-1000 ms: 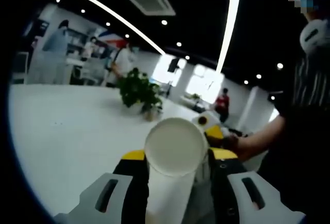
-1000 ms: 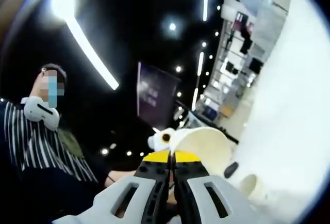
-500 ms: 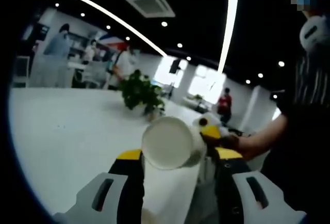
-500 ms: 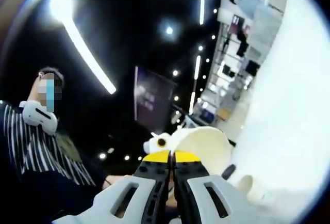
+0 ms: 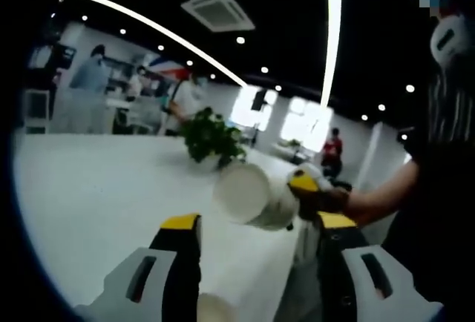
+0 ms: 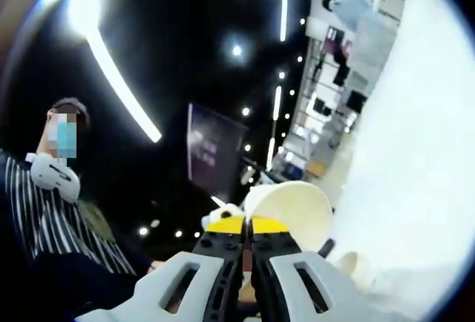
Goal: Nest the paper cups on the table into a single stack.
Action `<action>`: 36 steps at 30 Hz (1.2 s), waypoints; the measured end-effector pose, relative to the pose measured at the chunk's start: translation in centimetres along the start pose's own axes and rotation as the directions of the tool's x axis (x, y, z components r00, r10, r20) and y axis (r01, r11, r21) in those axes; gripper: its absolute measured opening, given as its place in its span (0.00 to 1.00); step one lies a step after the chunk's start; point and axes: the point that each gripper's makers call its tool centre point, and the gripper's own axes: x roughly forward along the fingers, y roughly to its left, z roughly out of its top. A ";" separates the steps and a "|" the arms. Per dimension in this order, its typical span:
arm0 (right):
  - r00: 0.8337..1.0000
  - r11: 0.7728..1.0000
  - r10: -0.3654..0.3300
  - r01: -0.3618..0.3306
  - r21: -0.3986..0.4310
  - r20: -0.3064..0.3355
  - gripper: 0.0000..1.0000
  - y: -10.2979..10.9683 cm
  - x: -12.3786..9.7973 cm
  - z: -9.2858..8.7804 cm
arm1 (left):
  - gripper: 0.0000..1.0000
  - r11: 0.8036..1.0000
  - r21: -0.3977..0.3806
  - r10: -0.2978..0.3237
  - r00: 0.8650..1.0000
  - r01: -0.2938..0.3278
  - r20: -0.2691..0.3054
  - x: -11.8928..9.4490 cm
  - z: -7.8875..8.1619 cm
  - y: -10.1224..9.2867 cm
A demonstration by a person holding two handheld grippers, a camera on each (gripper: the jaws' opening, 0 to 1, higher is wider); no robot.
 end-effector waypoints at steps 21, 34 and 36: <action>0.995 0.998 -0.045 0.041 -0.046 -0.094 0.00 -0.3 0.1 1.1 | 0.99 0.987 0.039 0.152 0.988 -0.153 0.029 -1.8 -1.2 2.5; 0.968 0.985 -0.108 0.074 -0.155 -0.225 0.00 -0.4 1.8 0.5 | 0.99 0.981 0.047 0.189 0.982 -0.188 -0.005 -3.3 -2.7 3.0; 0.960 0.977 -0.132 0.083 -0.198 -0.248 0.00 -0.4 2.1 0.8 | 0.99 0.978 0.053 0.203 0.979 -0.202 -0.006 -3.6 -2.9 3.4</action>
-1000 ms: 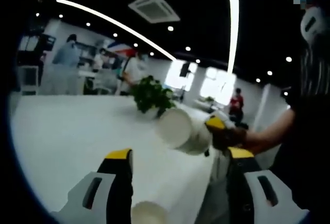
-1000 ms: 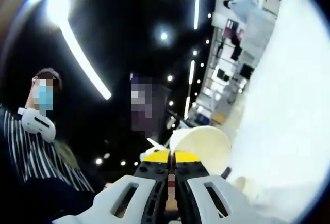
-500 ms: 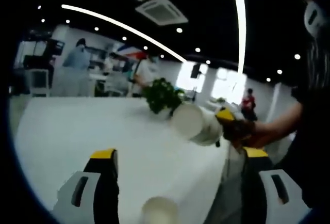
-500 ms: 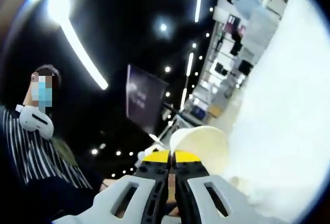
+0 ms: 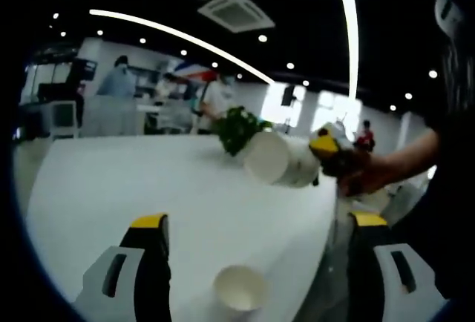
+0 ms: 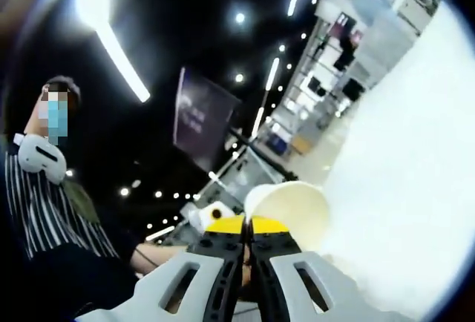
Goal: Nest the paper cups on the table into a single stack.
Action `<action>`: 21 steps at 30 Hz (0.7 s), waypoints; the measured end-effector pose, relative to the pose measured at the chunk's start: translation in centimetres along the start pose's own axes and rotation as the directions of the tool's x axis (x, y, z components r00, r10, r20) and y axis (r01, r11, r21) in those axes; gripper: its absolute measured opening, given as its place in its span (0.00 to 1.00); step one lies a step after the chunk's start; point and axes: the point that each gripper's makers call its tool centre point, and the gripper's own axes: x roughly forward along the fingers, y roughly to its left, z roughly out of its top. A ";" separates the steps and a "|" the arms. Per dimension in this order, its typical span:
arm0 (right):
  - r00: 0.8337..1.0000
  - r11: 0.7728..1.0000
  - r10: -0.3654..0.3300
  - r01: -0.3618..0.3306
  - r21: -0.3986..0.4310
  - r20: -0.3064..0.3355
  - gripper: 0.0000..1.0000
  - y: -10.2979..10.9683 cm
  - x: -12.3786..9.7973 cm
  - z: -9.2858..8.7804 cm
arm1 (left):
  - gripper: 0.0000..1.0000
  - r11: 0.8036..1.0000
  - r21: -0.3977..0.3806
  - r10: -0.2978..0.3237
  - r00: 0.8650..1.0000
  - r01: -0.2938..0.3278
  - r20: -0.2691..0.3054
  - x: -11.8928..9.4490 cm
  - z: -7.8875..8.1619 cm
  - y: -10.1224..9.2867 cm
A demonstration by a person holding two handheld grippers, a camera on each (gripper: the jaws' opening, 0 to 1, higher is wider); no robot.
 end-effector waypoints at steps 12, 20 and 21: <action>0.972 0.972 -0.093 0.042 -0.231 -0.215 0.00 0.9 2.5 0.9 | 0.99 0.999 -0.008 0.035 0.999 -0.035 0.014 -1.4 -0.4 1.8; 0.932 0.945 -0.149 0.036 -0.325 -0.330 0.00 0.8 3.4 0.3 | 0.99 0.999 -0.018 0.049 0.999 -0.049 0.016 -2.5 -1.1 2.7; 0.928 0.943 -0.151 0.032 -0.332 -0.340 0.00 1.0 3.6 0.3 | 0.99 0.999 -0.019 0.051 0.999 -0.050 0.017 -2.6 -1.1 2.8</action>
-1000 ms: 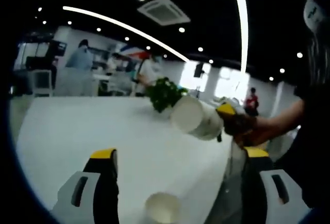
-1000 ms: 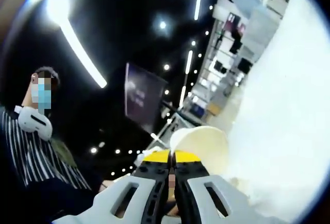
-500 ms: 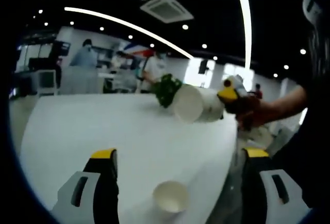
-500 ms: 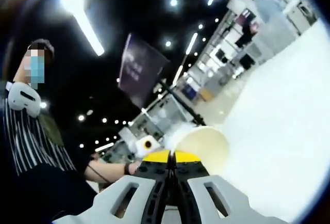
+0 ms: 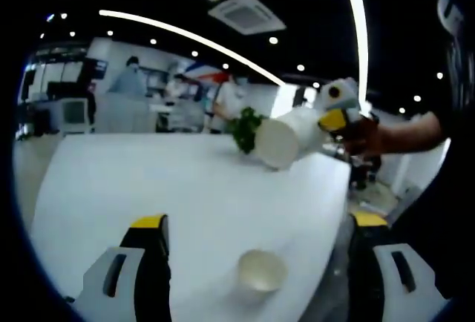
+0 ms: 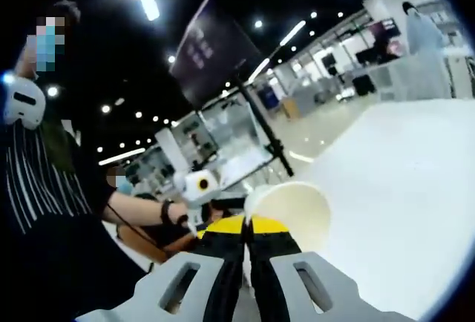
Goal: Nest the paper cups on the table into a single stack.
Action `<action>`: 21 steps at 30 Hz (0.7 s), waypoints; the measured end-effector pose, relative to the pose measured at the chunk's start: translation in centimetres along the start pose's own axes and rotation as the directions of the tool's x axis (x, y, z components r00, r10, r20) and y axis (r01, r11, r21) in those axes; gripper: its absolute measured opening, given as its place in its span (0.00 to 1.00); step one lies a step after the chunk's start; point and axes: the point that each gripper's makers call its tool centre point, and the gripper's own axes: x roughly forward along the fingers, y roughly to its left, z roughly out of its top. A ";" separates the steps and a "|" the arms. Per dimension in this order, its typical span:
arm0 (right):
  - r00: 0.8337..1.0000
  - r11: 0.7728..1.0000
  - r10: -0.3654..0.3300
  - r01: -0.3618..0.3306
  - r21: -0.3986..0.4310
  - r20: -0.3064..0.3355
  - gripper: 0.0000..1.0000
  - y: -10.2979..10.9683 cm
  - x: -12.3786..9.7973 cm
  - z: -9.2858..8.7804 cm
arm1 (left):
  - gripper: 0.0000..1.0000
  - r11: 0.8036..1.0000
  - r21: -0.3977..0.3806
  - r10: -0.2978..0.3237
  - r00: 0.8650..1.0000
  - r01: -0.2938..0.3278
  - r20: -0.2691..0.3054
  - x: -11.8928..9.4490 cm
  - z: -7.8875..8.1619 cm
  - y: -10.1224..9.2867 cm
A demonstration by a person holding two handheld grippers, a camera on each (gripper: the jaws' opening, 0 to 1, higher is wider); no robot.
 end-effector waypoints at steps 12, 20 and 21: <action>0.980 0.983 -0.058 0.023 -0.182 -0.190 0.00 0.5 1.6 -0.4 | 0.98 1.000 0.005 0.021 0.999 -0.021 -0.028 -1.1 -1.8 1.2; 0.944 0.965 -0.095 0.010 -0.260 -0.315 0.00 0.6 2.5 -1.6 | 0.96 0.999 0.041 0.007 0.997 -0.004 -0.078 -1.4 -3.6 1.0; 0.937 0.965 -0.097 0.006 -0.263 -0.334 0.00 0.5 2.6 -1.9 | 0.96 0.999 0.040 0.009 0.997 -0.006 -0.078 -1.4 -3.7 1.1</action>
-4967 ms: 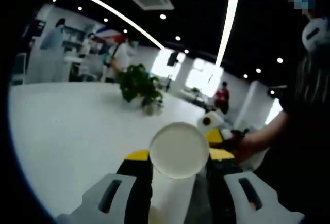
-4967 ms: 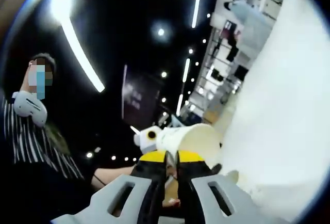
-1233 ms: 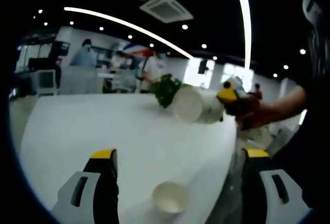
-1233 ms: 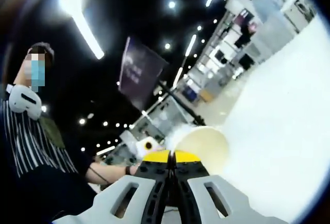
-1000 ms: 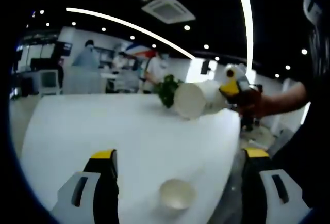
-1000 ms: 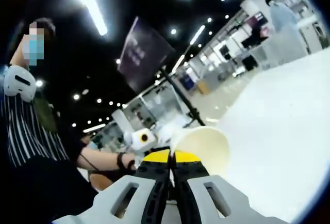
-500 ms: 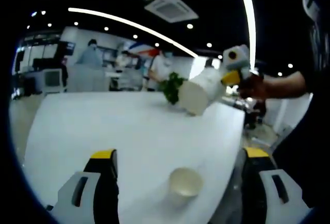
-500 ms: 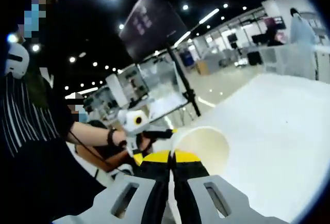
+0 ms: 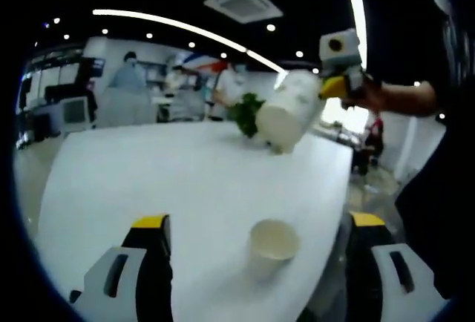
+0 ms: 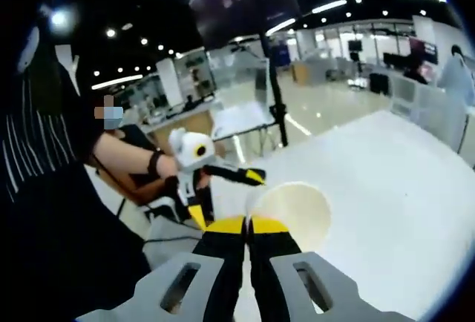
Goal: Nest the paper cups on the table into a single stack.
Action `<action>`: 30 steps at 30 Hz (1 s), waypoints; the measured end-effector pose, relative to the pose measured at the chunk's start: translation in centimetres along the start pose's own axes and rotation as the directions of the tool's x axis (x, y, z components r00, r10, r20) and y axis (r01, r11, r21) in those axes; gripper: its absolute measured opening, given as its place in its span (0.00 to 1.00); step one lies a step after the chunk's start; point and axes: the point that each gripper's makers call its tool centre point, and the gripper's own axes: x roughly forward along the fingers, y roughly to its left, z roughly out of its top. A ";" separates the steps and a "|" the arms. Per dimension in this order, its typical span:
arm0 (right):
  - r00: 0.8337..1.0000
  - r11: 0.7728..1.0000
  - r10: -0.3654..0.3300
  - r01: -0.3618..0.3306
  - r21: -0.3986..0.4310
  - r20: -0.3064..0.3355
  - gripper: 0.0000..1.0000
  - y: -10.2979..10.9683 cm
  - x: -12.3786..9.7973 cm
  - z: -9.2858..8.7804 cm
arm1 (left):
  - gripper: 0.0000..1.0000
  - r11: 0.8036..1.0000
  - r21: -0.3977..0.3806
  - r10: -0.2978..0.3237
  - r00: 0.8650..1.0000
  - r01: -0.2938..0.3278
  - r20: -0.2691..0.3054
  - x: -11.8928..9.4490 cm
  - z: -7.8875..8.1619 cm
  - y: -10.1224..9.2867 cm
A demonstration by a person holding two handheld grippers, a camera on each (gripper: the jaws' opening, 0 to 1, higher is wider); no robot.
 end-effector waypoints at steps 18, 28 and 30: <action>0.980 0.994 -0.028 0.007 -0.107 -0.197 0.00 0.2 2.5 -3.6 | 0.96 1.000 -0.024 -0.004 1.000 0.004 -0.014 -0.2 -1.6 0.0; 0.970 0.994 -0.029 0.002 -0.114 -0.241 0.00 0.2 3.6 -4.6 | 0.95 0.999 -0.034 0.004 1.000 -0.005 -0.011 -1.0 -1.8 0.2; 0.965 0.991 -0.036 0.002 -0.131 -0.259 0.00 0.2 3.9 -4.9 | 0.95 1.000 -0.031 0.003 1.000 -0.003 -0.015 -1.2 -2.0 0.2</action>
